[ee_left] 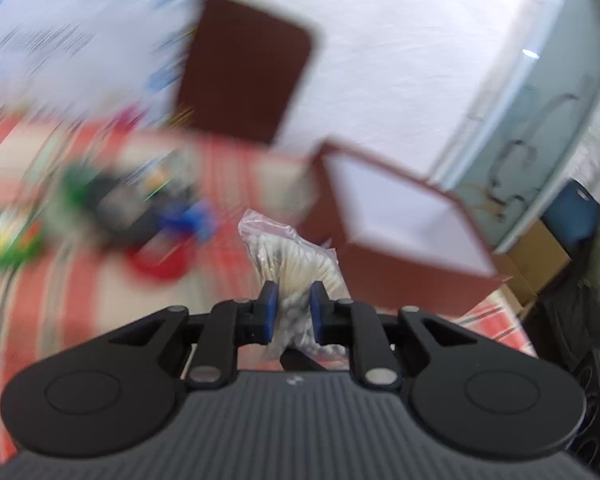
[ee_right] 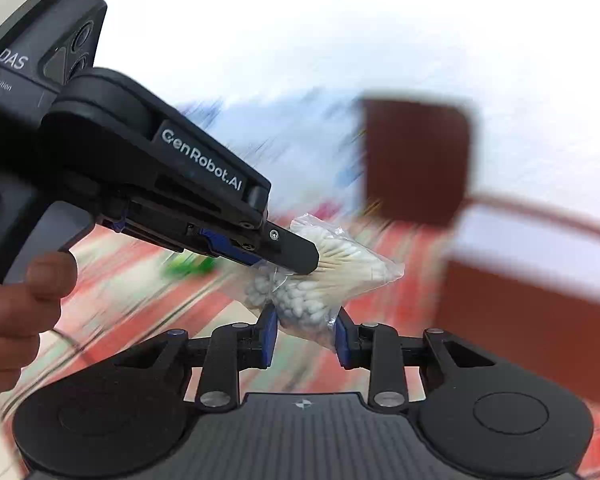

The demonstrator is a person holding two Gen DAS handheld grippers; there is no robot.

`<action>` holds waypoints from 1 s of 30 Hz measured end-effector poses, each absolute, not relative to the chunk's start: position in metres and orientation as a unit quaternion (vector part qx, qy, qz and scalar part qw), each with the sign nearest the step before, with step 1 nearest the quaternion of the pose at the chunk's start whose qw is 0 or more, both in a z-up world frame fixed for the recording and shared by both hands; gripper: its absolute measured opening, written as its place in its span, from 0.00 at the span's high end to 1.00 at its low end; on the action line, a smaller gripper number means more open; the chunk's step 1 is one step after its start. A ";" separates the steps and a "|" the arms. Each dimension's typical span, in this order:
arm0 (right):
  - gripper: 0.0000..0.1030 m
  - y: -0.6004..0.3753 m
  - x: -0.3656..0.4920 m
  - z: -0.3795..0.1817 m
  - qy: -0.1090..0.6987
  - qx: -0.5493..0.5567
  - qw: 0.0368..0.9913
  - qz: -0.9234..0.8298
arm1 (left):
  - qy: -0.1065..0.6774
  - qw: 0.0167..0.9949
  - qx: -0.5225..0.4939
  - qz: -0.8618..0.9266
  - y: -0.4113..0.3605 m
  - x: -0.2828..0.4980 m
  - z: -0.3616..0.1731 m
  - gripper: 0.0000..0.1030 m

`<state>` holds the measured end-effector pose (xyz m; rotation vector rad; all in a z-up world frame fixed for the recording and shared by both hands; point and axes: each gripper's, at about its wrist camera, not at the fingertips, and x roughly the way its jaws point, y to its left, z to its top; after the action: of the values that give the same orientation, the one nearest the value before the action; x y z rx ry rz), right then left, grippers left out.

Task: Organize objects
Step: 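Lower the cotton swab bag into the brown box and open the right gripper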

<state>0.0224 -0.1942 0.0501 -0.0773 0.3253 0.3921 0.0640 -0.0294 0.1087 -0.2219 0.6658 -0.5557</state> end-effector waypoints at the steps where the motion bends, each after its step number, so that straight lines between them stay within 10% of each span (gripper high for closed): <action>1: 0.70 -0.208 0.024 0.059 0.144 -0.038 0.973 0.174 | 0.309 0.903 -0.092 -0.284 -0.050 0.067 0.121 0.81; 15: 0.64 -0.389 0.095 0.058 0.145 0.002 0.989 -0.015 | 0.312 0.878 0.032 -0.362 -0.298 0.118 0.109 0.71; 17: 0.56 -0.405 0.089 0.051 0.137 0.016 0.990 -0.033 | 0.319 0.885 0.043 -0.337 -0.306 0.126 0.096 0.54; 30: 0.32 -0.435 0.144 0.068 0.101 0.049 0.993 -0.026 | 0.227 0.940 0.040 -0.250 -0.232 0.084 0.127 0.31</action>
<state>0.1441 -0.4352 0.0676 0.0981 0.2033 -0.0526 0.0836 -0.2322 0.1268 0.0815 0.4639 -0.5104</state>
